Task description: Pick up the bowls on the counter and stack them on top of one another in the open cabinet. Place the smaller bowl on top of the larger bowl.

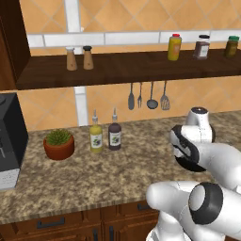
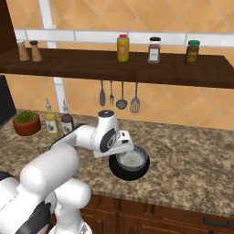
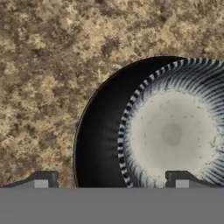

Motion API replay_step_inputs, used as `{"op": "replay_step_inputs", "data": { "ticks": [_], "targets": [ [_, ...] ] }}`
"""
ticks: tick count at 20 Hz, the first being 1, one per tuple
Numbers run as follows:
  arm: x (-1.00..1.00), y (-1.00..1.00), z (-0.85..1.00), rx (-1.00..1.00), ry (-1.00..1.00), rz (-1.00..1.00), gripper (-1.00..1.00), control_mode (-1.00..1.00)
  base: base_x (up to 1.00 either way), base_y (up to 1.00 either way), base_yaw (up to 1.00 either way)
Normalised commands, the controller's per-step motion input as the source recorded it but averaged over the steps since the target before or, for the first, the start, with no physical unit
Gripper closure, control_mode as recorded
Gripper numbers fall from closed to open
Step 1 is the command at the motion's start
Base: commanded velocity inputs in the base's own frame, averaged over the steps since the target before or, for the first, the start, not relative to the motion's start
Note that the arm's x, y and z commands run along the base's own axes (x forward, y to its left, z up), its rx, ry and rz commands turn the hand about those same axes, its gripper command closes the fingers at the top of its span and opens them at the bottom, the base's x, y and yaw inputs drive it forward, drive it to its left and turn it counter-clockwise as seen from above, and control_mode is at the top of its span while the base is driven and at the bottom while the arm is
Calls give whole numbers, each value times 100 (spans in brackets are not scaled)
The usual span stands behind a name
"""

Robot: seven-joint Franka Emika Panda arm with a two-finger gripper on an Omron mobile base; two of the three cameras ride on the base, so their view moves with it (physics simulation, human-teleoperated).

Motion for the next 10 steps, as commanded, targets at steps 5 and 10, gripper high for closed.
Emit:
{"op": "replay_step_inputs", "data": {
  "ticks": [5, 10],
  "targets": [
    [-73, 55, 0, -10, -10, 0, -100, -100, 0, 0, 0],
    [-5, 5, -20, -12, -1, 0, -100, -100, 0, 0, 0]
  ]
}}
